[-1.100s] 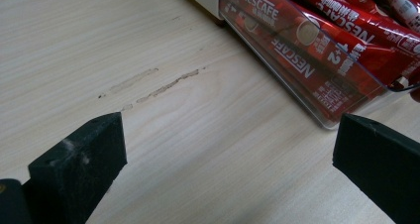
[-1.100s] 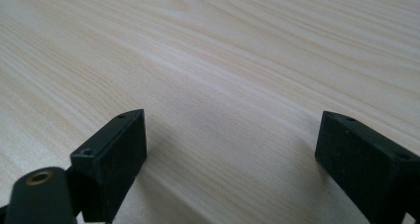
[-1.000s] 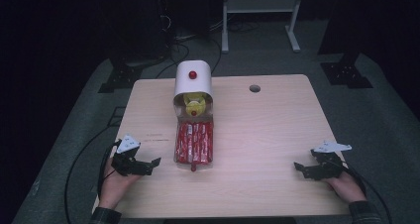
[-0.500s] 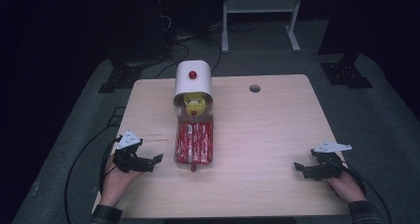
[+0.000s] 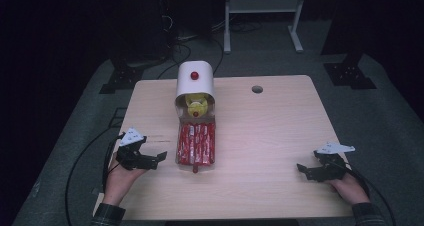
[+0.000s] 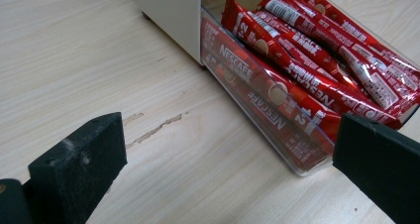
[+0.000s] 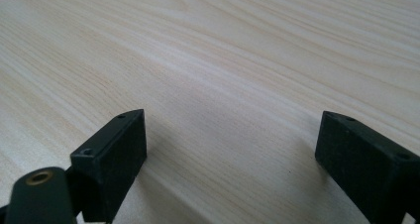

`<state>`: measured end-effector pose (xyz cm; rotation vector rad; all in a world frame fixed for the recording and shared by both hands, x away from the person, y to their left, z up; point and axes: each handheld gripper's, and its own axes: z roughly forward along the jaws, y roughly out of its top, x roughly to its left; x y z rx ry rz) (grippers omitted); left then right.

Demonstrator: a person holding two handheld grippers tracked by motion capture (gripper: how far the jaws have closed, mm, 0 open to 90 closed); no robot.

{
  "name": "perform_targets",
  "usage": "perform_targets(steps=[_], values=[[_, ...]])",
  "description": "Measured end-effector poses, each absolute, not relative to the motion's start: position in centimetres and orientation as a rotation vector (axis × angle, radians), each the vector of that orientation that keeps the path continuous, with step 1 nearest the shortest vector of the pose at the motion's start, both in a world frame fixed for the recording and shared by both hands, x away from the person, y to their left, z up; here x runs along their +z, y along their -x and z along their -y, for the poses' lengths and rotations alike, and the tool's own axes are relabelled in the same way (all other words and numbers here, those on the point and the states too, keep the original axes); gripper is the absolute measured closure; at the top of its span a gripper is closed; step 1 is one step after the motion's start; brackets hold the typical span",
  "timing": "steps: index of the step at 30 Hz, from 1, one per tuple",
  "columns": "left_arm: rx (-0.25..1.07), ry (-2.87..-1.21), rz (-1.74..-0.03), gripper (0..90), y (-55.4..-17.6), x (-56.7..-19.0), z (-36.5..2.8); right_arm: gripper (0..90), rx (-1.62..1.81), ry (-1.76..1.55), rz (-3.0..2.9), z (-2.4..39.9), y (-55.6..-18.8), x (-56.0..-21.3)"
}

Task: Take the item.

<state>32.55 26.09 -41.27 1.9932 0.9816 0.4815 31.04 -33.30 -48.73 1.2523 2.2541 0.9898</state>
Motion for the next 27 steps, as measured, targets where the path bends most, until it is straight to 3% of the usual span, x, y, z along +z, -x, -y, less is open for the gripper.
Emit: perform_targets(steps=[27], values=[[0.475, -1.979, -0.933, 0.0, -33.5, -40.0, -24.2, 11.4, 0.99, -1.252, -2.254, 33.3, -31.0, -48.7]])
